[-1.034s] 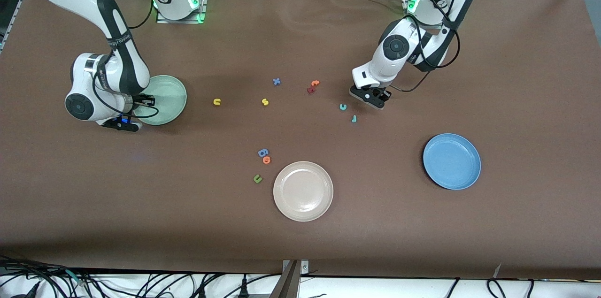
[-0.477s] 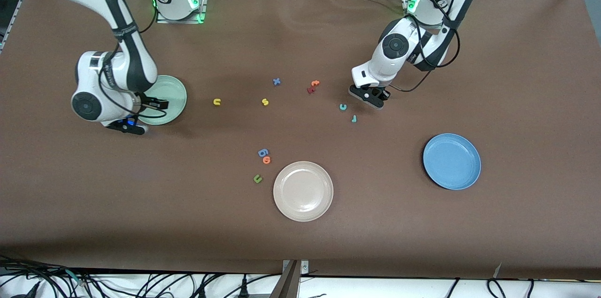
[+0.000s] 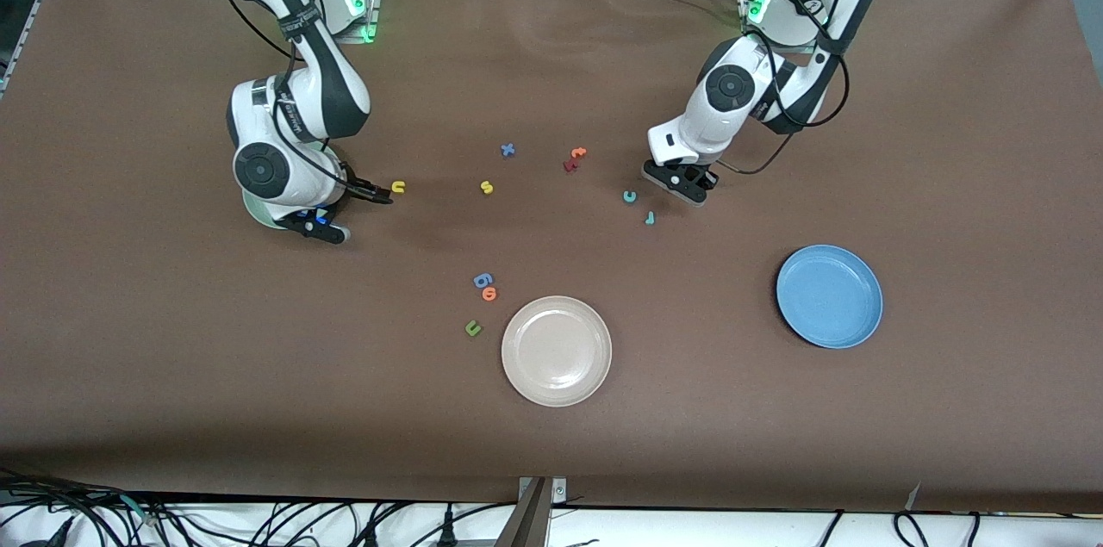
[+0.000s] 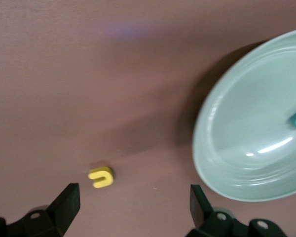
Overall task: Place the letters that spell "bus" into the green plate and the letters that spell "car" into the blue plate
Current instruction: 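Set the a on the blue plate while the right gripper grasps the yellow u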
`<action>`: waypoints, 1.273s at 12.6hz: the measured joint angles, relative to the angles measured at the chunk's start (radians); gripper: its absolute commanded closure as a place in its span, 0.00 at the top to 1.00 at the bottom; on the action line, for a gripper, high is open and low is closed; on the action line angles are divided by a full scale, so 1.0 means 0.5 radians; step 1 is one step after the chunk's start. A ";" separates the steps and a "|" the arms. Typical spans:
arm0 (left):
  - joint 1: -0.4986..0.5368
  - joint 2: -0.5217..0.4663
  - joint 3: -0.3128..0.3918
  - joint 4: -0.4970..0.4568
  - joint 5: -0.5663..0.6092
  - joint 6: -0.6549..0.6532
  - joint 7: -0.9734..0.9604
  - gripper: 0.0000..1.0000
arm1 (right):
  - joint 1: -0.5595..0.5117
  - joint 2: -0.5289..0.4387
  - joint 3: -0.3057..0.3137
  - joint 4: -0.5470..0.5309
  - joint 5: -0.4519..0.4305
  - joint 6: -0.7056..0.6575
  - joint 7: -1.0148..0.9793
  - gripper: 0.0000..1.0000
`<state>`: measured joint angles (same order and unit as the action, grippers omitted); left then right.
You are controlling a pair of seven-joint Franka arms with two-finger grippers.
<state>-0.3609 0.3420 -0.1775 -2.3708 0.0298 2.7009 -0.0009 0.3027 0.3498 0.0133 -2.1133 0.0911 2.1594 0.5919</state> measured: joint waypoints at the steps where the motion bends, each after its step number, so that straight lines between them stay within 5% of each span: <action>1: 0.060 -0.013 0.006 0.075 0.000 -0.121 0.106 0.16 | -0.001 0.005 0.050 -0.036 0.002 0.086 0.102 0.98; 5: 0.391 -0.070 0.017 0.508 0.001 -0.646 0.614 0.16 | 0.001 0.034 0.146 -0.236 0.003 0.435 0.294 0.98; 7: 0.495 -0.062 0.022 0.645 0.044 -0.769 0.769 0.16 | -0.005 0.058 0.145 -0.330 0.003 0.579 0.305 0.90; 12: 0.747 0.173 0.034 0.881 0.321 -0.793 0.994 0.17 | -0.005 0.068 0.170 -0.367 0.008 0.699 0.308 0.43; 13: 0.790 0.258 0.034 0.948 0.368 -0.792 1.008 0.29 | -0.005 0.066 0.177 -0.367 0.009 0.704 0.309 0.32; 14: 0.823 0.337 0.034 1.013 0.398 -0.792 1.030 0.53 | -0.006 0.059 0.178 -0.368 0.009 0.700 0.310 0.24; 15: 0.848 0.400 0.035 1.065 0.405 -0.791 1.049 0.91 | -0.007 0.053 0.178 -0.370 0.009 0.699 0.311 0.17; 16: 0.868 0.447 0.035 1.101 0.406 -0.791 1.065 1.00 | -0.007 0.053 0.178 -0.370 0.009 0.699 0.311 0.13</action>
<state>0.0733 0.5655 -0.1599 -1.8204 0.2327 2.3056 0.5316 0.2993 0.3764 0.1022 -2.2983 0.0956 2.5088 0.7473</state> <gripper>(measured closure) 0.670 0.670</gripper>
